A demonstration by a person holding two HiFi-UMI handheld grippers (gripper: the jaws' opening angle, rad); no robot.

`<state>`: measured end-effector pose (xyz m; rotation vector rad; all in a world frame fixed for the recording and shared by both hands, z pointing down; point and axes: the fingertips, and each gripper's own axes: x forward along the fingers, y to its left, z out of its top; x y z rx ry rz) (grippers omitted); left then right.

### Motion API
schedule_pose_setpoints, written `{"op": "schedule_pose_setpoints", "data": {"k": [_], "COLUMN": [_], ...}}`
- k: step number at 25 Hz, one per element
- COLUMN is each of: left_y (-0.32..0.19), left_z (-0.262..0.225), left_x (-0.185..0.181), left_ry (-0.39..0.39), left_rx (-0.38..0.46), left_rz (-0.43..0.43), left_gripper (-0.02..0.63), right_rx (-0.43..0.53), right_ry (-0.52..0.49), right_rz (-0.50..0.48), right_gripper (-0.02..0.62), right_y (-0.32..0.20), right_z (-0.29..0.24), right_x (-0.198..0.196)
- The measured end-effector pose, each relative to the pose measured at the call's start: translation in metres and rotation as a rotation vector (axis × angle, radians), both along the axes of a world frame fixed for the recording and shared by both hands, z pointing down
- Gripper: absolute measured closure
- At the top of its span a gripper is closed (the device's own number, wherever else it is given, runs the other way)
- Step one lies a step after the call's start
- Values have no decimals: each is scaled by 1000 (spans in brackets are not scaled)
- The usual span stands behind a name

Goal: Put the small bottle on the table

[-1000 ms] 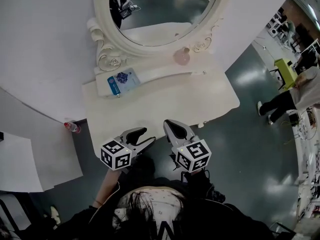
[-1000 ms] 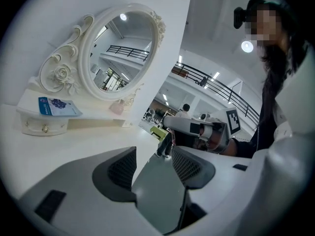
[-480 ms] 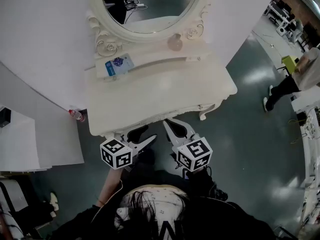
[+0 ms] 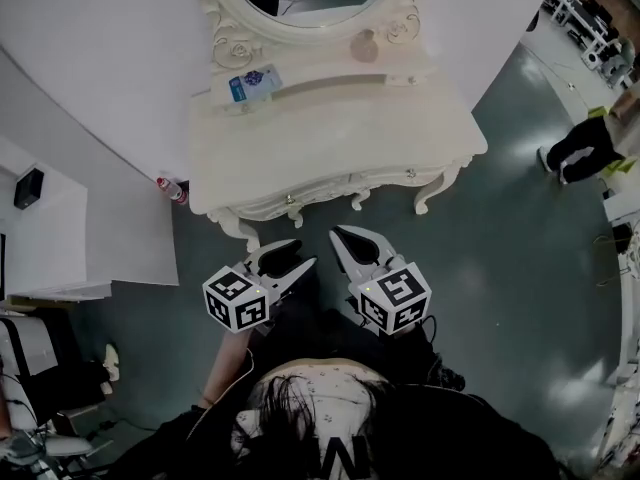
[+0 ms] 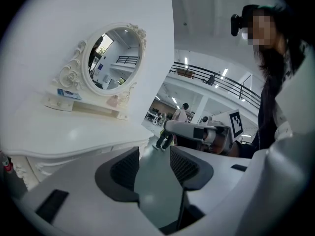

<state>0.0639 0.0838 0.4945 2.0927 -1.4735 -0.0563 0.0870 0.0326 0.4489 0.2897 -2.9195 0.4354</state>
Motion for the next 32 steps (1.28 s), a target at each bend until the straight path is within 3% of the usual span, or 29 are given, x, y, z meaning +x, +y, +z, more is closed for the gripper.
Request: {"op": "schedule_pose_setpoints", "data": {"k": [12, 32], "left_y": [58, 91], "left_z": [-5, -10], "left_x": [13, 6], "left_ry": [-23, -22], "left_rx": [-6, 10], "left_rz": [-119, -182], "left_gripper": [489, 497], "right_rx": [47, 129], "right_ry": [-12, 8], "right_rz": [-89, -214], "right_gripper": [586, 586], "right_y": [61, 104], "right_z": [-12, -16], "right_x": [12, 1]}}
